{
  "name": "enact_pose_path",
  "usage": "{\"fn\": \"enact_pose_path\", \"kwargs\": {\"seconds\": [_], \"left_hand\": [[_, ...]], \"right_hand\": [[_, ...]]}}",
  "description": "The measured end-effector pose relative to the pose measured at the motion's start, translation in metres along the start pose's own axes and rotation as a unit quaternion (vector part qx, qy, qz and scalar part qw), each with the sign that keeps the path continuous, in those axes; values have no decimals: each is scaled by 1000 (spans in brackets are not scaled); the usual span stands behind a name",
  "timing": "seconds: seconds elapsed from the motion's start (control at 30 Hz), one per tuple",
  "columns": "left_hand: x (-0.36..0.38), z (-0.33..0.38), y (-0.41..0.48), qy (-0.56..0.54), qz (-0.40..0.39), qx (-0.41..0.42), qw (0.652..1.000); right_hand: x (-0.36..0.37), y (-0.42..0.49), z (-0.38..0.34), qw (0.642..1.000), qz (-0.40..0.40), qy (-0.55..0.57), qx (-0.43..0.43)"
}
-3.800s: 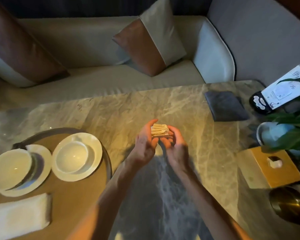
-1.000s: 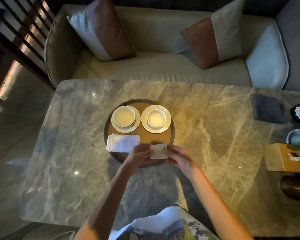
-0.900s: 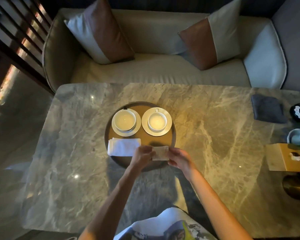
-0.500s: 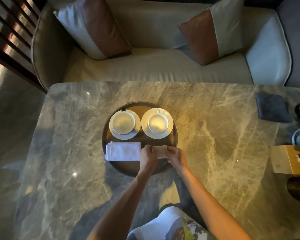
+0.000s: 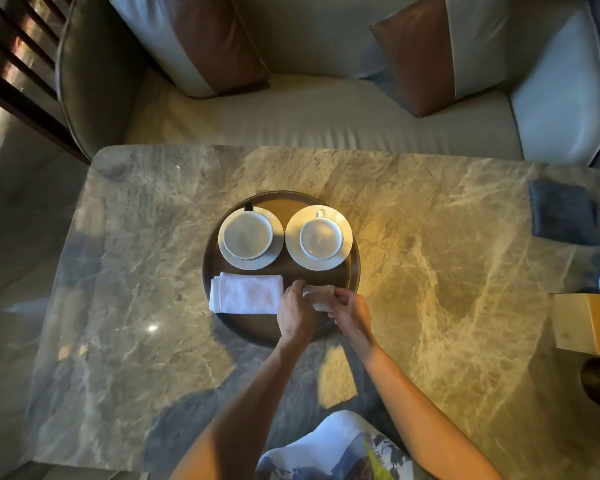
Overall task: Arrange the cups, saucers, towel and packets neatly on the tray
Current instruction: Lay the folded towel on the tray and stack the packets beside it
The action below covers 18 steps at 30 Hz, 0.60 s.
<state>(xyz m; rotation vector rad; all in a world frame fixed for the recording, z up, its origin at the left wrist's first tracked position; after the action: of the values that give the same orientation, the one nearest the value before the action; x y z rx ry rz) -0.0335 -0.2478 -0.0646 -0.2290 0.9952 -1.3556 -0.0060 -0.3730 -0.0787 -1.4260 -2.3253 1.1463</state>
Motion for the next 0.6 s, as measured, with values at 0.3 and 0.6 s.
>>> {"fn": "enact_pose_path", "kwargs": {"seconds": [0.3, 0.6], "left_hand": [[2, 5, -1, 55, -8, 12, 998], [-26, 0, -18, 103, 78, 64, 990]], "right_hand": [[-4, -3, 3, 999, 27, -14, -15], [-17, -14, 9, 990, 125, -58, -12]]}}
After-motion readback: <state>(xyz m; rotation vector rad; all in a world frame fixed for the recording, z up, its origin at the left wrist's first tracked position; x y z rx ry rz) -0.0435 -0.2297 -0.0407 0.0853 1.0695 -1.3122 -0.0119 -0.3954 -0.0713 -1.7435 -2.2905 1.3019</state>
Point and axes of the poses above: each hand's wrist, its own y-axis towards the middle knuckle, its own x-axis out of the palm, z = x × y, the point moved 4 cm from there along y, towards the middle knuckle, and after that the axes turned 13 degrees about -z, right-handed, at the moved point
